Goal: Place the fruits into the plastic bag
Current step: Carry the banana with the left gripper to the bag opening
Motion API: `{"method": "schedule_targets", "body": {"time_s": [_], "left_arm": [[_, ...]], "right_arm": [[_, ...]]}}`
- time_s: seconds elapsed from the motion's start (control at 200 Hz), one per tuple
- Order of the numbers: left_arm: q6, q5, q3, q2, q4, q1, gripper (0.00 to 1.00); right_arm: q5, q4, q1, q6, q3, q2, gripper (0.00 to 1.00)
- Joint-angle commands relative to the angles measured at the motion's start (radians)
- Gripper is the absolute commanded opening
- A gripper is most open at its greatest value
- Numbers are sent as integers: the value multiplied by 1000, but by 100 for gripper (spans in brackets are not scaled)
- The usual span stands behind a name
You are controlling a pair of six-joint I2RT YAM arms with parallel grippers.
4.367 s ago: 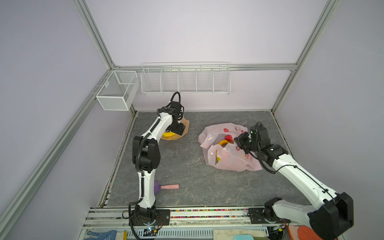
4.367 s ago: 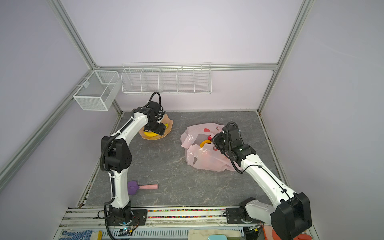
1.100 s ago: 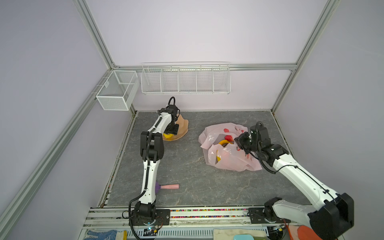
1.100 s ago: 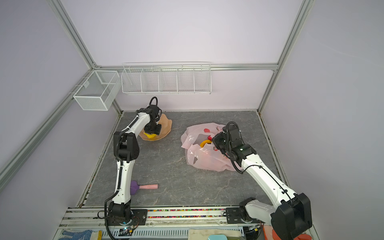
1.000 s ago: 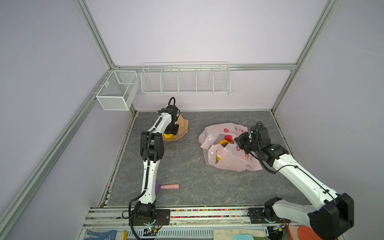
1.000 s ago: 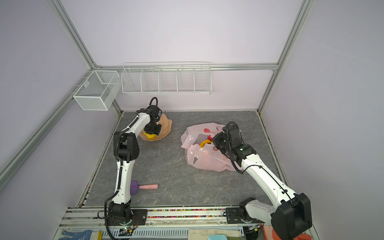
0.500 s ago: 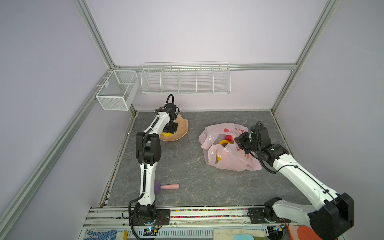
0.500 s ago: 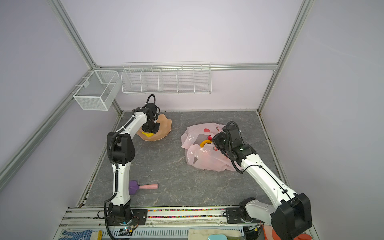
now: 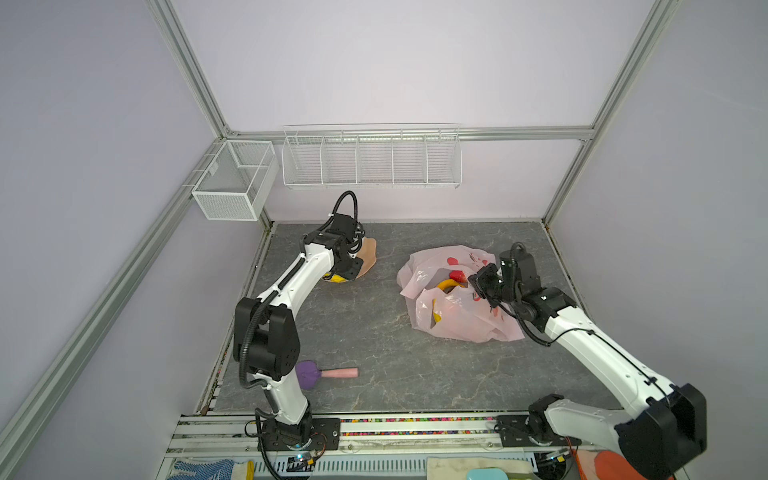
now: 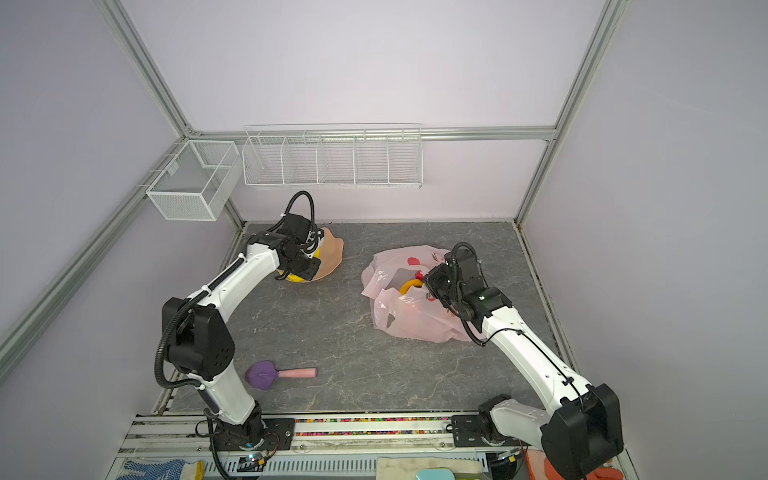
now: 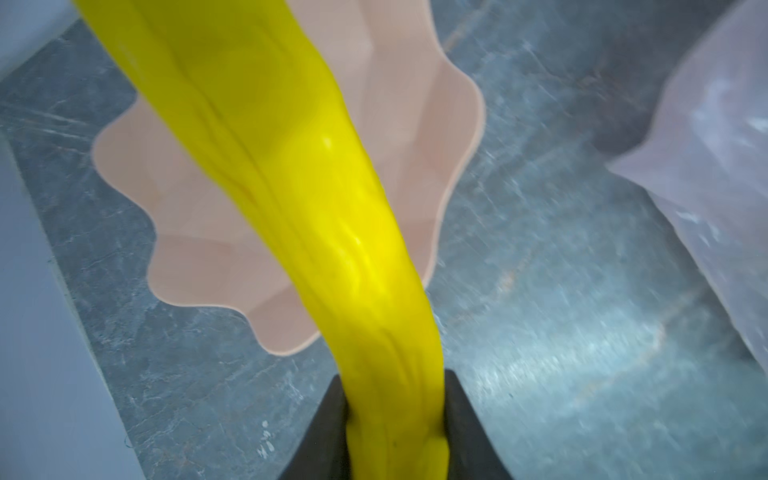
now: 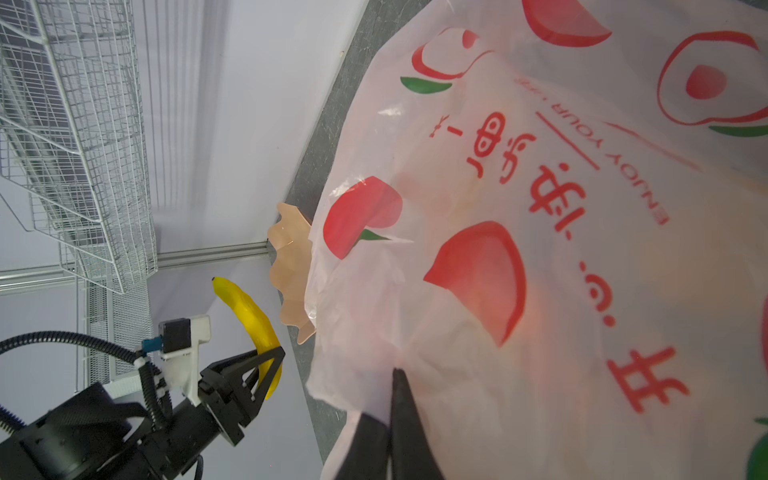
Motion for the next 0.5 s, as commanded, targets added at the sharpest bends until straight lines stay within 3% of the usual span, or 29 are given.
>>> {"method": "schedule_targets", "body": {"time_s": [0.0,0.265,0.495], "left_arm": [[89,91,-101,-94,56,-44,20],[276,204,-333,-297,182,-136,27],[423,246,-291,-234,152,-192,28]], "right_arm": [[-6,4,-5,-5,20,9,6],[-6,3,-4,-8,19,9,6],[-12,3,-4,-8,20,10,6]]}}
